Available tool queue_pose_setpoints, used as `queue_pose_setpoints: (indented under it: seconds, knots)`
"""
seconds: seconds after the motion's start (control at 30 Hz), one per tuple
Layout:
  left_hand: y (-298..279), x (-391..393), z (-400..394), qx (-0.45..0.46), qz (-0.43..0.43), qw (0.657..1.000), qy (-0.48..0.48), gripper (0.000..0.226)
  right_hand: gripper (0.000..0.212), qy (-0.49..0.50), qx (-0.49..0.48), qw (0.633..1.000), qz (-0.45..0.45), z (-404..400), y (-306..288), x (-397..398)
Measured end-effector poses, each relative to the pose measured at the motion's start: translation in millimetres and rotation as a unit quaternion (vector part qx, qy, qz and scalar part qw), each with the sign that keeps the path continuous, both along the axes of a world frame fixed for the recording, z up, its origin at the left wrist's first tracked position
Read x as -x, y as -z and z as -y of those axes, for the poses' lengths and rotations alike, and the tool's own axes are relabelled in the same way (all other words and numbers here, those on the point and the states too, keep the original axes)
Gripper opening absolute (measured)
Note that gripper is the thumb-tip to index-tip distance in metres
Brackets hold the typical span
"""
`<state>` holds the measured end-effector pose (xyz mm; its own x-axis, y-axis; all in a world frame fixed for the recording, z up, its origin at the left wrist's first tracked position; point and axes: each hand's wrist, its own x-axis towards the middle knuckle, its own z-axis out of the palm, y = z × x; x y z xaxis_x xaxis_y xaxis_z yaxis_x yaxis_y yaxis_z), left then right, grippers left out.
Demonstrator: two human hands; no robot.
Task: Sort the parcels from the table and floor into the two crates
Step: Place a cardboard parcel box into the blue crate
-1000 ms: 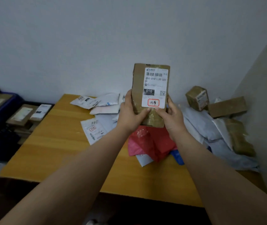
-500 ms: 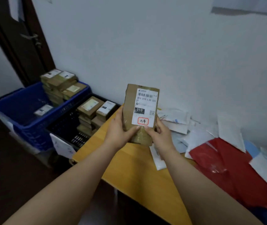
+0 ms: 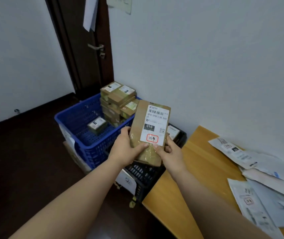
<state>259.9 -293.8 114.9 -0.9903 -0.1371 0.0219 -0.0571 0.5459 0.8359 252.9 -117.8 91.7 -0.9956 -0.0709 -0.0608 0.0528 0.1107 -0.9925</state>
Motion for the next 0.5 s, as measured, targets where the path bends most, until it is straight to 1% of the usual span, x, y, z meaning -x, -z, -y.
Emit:
queue_pose_setpoints:
  seconds: [0.1, 0.23, 0.33, 0.5]
  knots:
    - [9.3, 28.0, 15.1, 0.003, 0.015, 1.000, -0.006, 0.088, 0.061, 0.003, -0.022, 1.000, 0.014, 15.3, 10.3, 31.9]
    - [11.1, 71.6, 37.9, 0.012, 0.029, 1.000, 0.001, 0.085, 0.054, 0.000, 0.006, 1.000, 0.028, 39.1, 16.5, 80.8]
    - [7.9, 104.5, 60.2, 0.023, 0.035, 0.999, -0.019, 0.086, 0.048, -0.020, 0.004, 1.000, 0.021, 61.2, 16.7, 116.6]
    - [0.4, 160.5, 89.1, 0.025, 0.054, 0.998, -0.008, 0.083, 0.051, -0.018, 0.000, 0.999, 0.028, 88.9, 13.2, 167.8]
